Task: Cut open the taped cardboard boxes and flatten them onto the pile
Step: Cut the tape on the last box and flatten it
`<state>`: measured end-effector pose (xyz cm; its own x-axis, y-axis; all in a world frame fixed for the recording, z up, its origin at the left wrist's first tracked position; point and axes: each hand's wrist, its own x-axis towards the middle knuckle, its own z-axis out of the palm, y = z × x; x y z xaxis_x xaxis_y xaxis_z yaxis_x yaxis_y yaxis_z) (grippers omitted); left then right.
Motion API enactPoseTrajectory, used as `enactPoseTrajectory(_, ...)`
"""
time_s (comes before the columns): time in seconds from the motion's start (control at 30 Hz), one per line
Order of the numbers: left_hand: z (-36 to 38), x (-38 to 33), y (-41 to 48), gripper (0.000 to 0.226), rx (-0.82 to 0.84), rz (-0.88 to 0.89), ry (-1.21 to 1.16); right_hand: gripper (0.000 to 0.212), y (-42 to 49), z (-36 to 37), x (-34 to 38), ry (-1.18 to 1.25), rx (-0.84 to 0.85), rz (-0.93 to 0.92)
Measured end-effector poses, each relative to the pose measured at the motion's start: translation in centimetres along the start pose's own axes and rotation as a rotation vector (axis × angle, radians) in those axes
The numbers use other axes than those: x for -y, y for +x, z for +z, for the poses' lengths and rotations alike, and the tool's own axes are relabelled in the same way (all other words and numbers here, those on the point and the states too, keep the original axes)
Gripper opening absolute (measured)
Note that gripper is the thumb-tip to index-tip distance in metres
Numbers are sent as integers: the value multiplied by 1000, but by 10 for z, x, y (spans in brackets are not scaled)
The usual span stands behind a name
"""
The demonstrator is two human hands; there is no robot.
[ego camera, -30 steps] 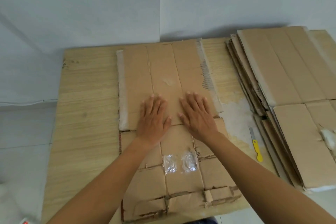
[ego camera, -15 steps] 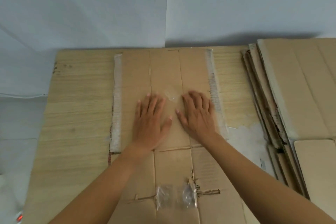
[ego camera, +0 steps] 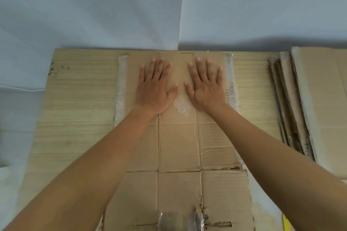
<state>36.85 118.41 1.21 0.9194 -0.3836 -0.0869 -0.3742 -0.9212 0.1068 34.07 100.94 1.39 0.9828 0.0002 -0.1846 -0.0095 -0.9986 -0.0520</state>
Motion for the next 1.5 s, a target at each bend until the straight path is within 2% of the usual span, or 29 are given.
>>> enactPoseTrajectory(0.17, -10, -9, -11, 66, 108, -30, -23, 59, -10, -12, 11, 47, 70, 65)
enactPoseTrajectory(0.33, -11, -31, -96, 71, 111, 65, -119, 57, -89, -12, 31, 142, 104, 4)
enactPoseTrajectory(0.43, 2, -39, -156, 69, 73, 113, -113, 68, -155, 8, 38, 117, 19, -38)
enactPoseTrajectory(0.5, 11, -43, -188, 63, 29, 129, -94, 63, -188, 23, 43, 105, -67, -13)
enactPoseTrajectory(0.57, 19, -44, -207, 61, 0, 140, -86, 60, -207, 34, 47, 97, -72, 20)
enactPoseTrajectory(0.77, 24, -47, -217, 61, -9, 123, -42, 61, -214, 47, 52, 80, -47, 58)
enactPoseTrajectory(0.97, 25, -52, -236, 61, -24, 143, -60, 75, -233, 37, 54, 121, 23, 56)
enactPoseTrajectory(1.1, 32, -60, -289, 61, -20, 192, -117, 55, -294, 50, 67, 131, -129, 62)
enactPoseTrajectory(1.37, 32, -62, -306, 64, 23, 205, -117, 59, -317, 60, 75, 111, -58, 101)
enactPoseTrajectory(1.43, 30, -59, -307, 62, 11, 208, -168, 58, -317, 58, 74, 125, -56, 98)
enactPoseTrajectory(1.5, 25, -53, -309, 61, -31, 119, -303, 56, -315, 51, 69, 173, -90, 112)
